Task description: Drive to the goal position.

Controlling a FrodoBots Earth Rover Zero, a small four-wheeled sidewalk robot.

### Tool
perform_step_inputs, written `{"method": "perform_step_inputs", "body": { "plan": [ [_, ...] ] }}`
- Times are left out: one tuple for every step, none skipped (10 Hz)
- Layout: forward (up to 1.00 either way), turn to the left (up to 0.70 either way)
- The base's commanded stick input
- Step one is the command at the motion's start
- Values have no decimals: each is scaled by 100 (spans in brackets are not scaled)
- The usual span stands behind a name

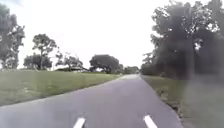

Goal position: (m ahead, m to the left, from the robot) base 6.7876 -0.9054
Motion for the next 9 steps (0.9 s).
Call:
{"method": "perform_step_inputs", "body": {
  "plan": [
    [69, 3],
    [69, 3],
    [69, 3],
    [69, 3],
    [69, 3],
    [69, 3],
    [69, 3],
    [69, 3],
    [69, 3]
  ]
}}
